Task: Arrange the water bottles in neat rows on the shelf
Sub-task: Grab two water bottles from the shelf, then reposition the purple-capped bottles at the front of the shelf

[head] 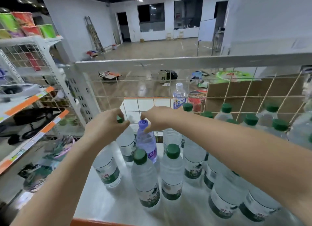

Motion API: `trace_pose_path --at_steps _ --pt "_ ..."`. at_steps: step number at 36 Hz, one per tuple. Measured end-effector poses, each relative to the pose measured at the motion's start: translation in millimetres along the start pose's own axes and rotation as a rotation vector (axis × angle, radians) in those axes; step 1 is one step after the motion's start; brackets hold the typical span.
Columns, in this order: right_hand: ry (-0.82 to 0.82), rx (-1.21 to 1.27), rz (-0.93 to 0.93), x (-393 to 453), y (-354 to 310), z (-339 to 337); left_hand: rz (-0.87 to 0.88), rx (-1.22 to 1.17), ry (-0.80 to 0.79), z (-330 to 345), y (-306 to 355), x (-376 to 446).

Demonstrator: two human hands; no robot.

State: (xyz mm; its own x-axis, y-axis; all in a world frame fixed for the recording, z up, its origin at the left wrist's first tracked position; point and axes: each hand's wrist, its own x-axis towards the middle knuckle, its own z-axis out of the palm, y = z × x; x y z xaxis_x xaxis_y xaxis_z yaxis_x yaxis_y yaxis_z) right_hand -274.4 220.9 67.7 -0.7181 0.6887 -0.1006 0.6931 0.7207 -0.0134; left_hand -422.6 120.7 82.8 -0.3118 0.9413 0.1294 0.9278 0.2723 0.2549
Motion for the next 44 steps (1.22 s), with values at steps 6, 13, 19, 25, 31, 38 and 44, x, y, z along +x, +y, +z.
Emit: trace_pose_path --at_steps 6,13,19,25,31,38,44 --pt "-0.003 -0.001 0.0 7 1 10 -0.034 0.109 0.052 6 -8 17" --pt "0.044 -0.09 -0.039 6 -10 13 -0.036 0.087 0.052 12 -6 15" --pt "0.078 -0.068 -0.029 -8 -7 8 0.014 0.034 -0.001 5 2 10" --pt "0.278 0.163 -0.023 -50 4 -27 0.066 -0.06 -0.034 -3 21 5" --pt "0.454 0.303 0.01 -96 15 -77 0.139 -0.195 -0.012 -15 46 -6" --pt "0.735 0.495 0.07 -165 29 -114 0.422 -0.597 -0.249 -36 94 -37" --pt "0.963 0.483 0.185 -237 60 -128 0.656 -0.67 -0.283 -30 161 -60"
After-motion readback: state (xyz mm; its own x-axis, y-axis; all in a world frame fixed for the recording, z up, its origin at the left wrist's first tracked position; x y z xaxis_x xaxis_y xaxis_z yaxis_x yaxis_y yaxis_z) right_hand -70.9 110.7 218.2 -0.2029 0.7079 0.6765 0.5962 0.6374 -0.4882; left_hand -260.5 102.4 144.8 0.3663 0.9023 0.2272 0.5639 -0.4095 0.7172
